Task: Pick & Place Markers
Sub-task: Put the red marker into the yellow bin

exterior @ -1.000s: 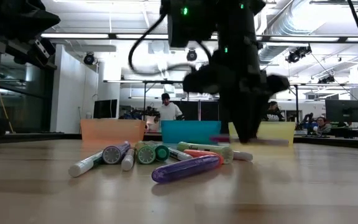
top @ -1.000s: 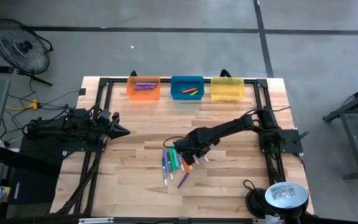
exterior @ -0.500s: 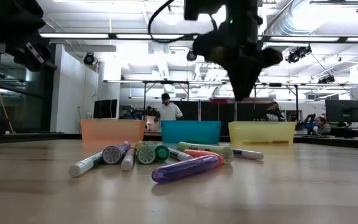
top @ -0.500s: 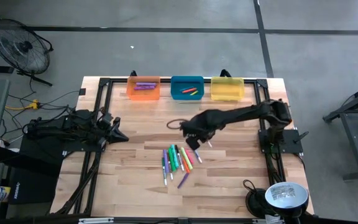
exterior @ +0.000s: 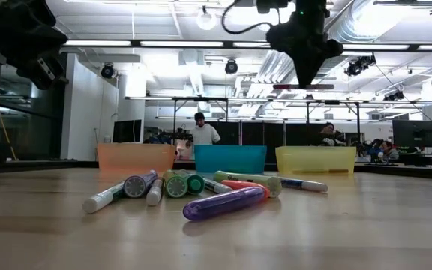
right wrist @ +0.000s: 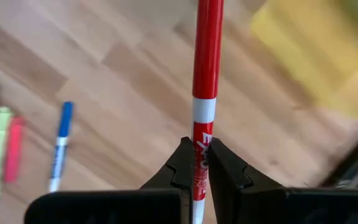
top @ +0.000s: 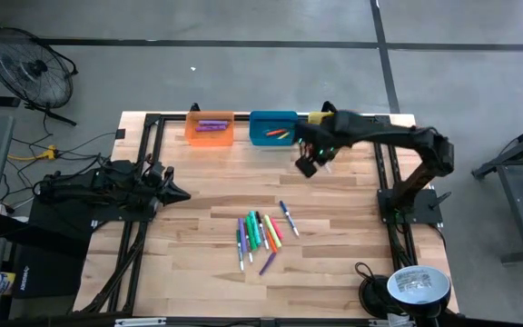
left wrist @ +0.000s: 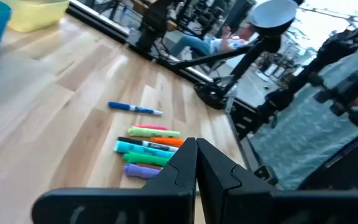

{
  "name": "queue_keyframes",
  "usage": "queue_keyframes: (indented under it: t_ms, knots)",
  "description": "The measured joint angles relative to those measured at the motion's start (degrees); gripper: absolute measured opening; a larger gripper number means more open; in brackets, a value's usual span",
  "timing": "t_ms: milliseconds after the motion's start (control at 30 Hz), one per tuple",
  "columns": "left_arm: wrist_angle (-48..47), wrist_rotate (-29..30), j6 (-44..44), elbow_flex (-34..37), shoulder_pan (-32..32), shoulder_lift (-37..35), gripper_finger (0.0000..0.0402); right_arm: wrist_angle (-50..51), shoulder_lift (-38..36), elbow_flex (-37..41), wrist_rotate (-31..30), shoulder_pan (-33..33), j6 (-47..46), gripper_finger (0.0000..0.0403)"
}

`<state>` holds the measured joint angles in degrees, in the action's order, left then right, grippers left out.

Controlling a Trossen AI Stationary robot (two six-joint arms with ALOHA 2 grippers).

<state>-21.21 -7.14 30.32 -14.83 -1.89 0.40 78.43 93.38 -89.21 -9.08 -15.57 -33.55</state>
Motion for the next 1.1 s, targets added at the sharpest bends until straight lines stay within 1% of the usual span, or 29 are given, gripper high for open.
queue_keyframes:
  t_ms: [233,333,433,500,700,800,867,1000,1067,1100]
  knots:
    - [0.0,0.5,0.0,0.0,0.0,0.0,0.0001,3.1,-2.1,0.0,0.3,-11.2,15.8,0.0015]
    - [0.0,0.4,0.0,0.0,0.0,0.0,0.0001,2.9,-1.1,0.0,0.4,-15.0,25.6,0.0015]
    - [0.0,0.4,0.0,0.0,0.0,0.0,0.0001,1.1,0.8,0.0,0.0,-17.7,30.9,0.0015]
    - [0.0,0.4,0.0,0.0,0.0,0.0,0.0001,-0.1,2.5,0.0,-2.3,-18.8,33.4,0.0015]
    - [0.0,0.3,0.0,0.0,0.0,0.0,0.0001,-0.1,9.9,0.0,-16.2,-22.1,35.3,0.0015]
    - [0.0,0.3,0.0,0.0,0.0,0.0,0.0001,1.2,13.8,0.0,-21.6,-24.0,36.4,0.0015]
    - [0.0,0.3,0.0,0.0,0.0,0.0,0.0001,1.2,16.0,0.0,-22.6,-25.3,37.7,0.0015]
    - [0.0,0.3,0.0,0.0,0.0,0.0,0.0001,-0.9,19.2,0.0,-22.1,-26.7,42.9,0.0015]
    - [0.0,0.3,0.0,0.0,0.0,0.0,0.0001,-1.8,20.1,0.0,-21.1,-26.6,47.3,0.0015]
    - [0.0,0.3,0.0,0.0,0.0,0.0,0.0001,-2.0,20.4,0.0,-19.5,-26.6,49.5,0.0015]
